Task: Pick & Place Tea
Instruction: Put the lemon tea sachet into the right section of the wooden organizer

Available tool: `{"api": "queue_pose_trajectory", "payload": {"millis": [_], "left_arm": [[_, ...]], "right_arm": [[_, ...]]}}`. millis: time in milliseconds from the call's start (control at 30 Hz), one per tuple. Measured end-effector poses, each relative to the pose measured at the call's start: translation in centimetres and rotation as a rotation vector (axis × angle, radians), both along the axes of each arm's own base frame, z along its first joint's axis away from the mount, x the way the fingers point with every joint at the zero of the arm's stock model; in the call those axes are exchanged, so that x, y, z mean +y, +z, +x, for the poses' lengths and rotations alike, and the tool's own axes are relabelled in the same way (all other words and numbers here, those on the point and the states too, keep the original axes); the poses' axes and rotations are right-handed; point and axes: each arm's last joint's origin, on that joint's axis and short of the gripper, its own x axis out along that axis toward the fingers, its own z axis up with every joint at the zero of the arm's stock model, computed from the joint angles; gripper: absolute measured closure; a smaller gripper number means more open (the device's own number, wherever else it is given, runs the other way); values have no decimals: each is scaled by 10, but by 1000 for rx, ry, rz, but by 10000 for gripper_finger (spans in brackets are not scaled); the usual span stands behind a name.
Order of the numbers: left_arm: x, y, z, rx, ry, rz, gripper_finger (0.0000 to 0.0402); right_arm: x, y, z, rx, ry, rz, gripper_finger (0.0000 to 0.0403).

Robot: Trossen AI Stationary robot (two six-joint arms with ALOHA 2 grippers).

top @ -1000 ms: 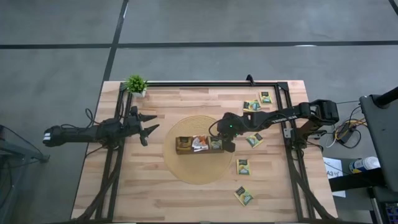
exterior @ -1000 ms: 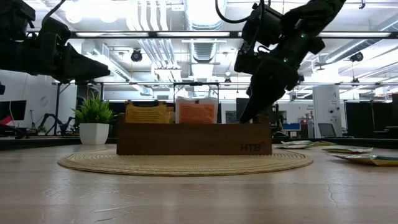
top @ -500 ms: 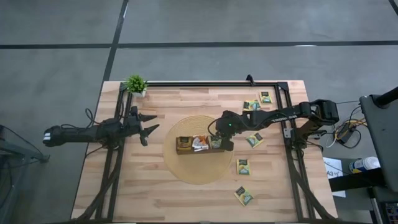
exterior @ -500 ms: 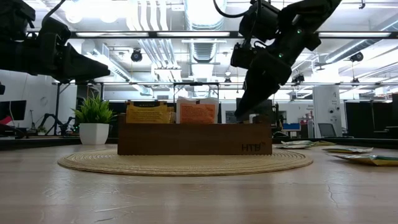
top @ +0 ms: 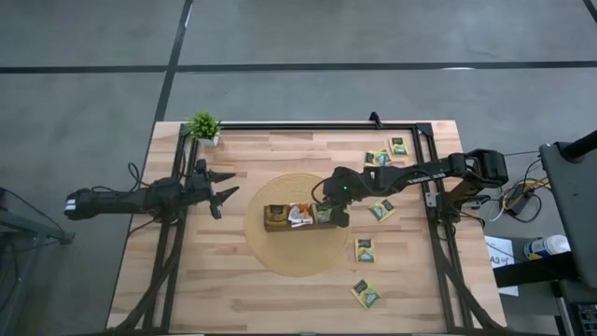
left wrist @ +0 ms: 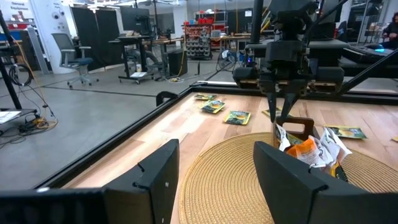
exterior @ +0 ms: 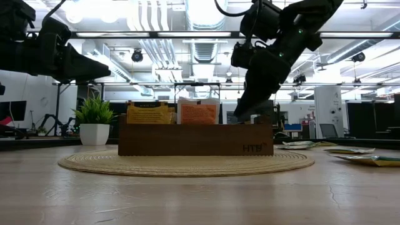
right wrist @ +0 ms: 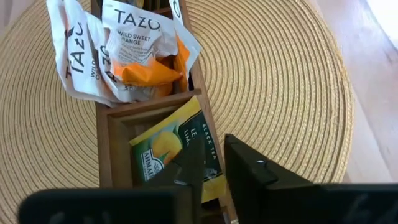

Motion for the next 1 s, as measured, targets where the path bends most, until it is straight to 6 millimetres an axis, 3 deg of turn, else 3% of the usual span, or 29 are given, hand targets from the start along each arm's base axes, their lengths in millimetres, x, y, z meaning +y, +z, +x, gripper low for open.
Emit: {"api": "queue_pose_trajectory", "payload": {"millis": [200, 400, 600, 867, 1000], "left_arm": [[0, 0, 0, 0, 0, 0, 199], [0, 0, 0, 0, 1, 0, 199], [0, 0, 0, 0, 0, 0, 199], [0, 0, 0, 0, 1, 0, 199], [0, 0, 0, 0, 2, 0, 199]], "right_arm": [[0, -10, 2, 34, -19, 22, 281], [-1, -24, 13, 81, 1, 23, 264], [-2, -16, 24, 62, 23, 16, 295], [-2, -10, 23, 109, 19, 9, 383], [-2, -10, 23, 112, 11, 0, 391]]}}
